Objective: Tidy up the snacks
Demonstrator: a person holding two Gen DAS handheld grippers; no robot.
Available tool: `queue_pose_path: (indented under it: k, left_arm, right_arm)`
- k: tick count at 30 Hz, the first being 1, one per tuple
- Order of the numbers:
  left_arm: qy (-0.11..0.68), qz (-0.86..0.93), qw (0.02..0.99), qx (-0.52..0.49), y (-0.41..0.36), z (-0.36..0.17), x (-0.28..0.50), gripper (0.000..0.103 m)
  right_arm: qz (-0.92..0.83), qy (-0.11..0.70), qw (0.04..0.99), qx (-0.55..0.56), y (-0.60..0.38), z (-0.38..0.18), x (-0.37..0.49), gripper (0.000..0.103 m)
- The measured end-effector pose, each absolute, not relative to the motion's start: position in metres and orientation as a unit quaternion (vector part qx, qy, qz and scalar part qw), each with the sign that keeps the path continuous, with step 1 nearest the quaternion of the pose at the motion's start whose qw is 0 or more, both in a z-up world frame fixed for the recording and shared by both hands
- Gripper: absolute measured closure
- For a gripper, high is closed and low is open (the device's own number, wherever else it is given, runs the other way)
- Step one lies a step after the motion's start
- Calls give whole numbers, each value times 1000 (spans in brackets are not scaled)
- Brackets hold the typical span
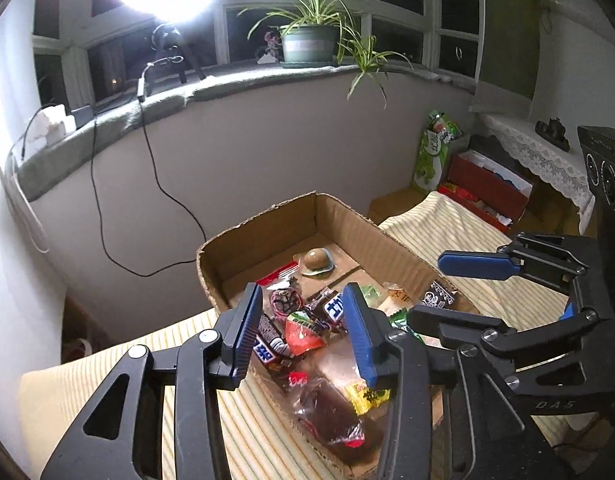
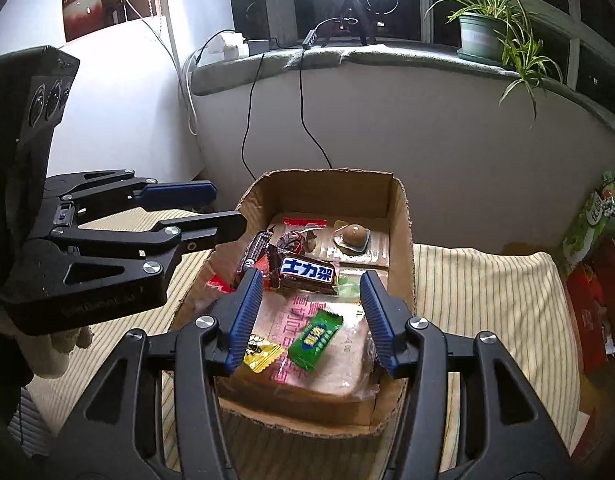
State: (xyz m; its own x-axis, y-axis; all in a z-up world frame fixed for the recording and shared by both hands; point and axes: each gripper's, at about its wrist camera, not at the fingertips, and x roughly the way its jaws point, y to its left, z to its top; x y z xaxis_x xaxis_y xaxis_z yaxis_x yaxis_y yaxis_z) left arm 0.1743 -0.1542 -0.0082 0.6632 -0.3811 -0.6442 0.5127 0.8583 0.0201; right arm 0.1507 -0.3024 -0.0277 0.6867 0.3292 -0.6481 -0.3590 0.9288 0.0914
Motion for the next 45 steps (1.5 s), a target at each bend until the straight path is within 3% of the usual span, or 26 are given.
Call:
queue_pose_path:
  k: [2,9,12,18,21,25,45]
  left_arm:
    - [325,-245,909,94,-151,-6,169,61]
    - [308,-232,920,74,-138,5,142,41]
    - [301,-224,925,65,-131,8,131,36]
    - [290,-204,934,48,-117,13,106,25]
    - [287,-190,938,40,-109,12,93,23]
    - [291,-165,942,33,-100,6,76,20]
    - [294,-114,949,10,-75,-1,38,19]
  right_arm:
    - [185,346,920,-21,-303,-25,145,37]
    - [178,337,924,-15,-306,-16,123,35]
    - [170,330,928,-17,-305,-13,113,12]
    - [156,328,932,-15,-301,-8,95,11]
    - [144,330,933,-20,-298,-10,87,3]
    - [120,328,937,-29,-295,-10,76,2]
    - [92,318,943,-31,-290,-9,50,2]
